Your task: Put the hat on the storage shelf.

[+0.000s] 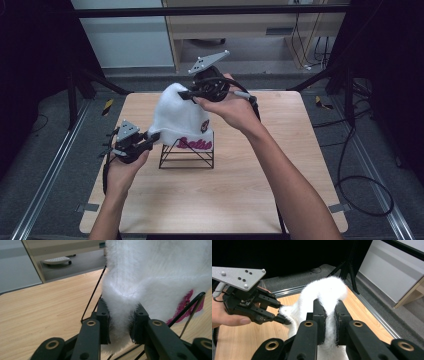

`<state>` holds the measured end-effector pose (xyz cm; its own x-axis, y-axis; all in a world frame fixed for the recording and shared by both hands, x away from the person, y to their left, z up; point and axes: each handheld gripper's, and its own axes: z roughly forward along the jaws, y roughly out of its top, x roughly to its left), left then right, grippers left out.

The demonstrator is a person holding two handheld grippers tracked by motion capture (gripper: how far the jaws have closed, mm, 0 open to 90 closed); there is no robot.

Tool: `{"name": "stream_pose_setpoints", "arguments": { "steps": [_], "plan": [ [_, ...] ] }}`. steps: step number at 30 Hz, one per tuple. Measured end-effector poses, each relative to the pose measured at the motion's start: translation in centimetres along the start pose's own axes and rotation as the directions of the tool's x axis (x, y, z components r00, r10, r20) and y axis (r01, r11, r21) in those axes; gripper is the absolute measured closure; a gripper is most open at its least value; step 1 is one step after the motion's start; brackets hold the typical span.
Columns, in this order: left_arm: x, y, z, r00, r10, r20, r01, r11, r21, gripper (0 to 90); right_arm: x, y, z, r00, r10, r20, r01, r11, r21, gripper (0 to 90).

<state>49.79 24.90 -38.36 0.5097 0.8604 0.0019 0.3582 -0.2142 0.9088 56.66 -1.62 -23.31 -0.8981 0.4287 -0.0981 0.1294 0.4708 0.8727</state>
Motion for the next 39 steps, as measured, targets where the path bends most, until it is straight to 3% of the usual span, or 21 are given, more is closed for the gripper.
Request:
{"name": "stream_pose_setpoints", "arguments": {
  "steps": [21, 29, 39],
  "plan": [
    [0.3, -2.9, 1.2, 0.9999, -0.013, 0.003, 0.013, 0.9992, 0.037, 72.0, 1.3, -2.0, 1.4, 0.9994, -0.034, -0.006, 0.035, 0.997, 0.074, 82.7],
    [-0.1, -3.9, 1.7, 0.9997, 0.025, -0.004, -0.025, 0.9975, 0.066, 70.7, 1.7, -3.1, 2.0, 0.9992, -0.039, -0.007, 0.04, 0.994, 0.101, 82.6],
    [-0.2, -5.1, 2.2, 0.9998, 0.021, 0.007, -0.022, 0.9963, 0.083, 70.5, 2.1, -4.1, 2.3, 0.9989, -0.047, -0.004, 0.047, 0.991, 0.124, 82.5]
  ]
}}
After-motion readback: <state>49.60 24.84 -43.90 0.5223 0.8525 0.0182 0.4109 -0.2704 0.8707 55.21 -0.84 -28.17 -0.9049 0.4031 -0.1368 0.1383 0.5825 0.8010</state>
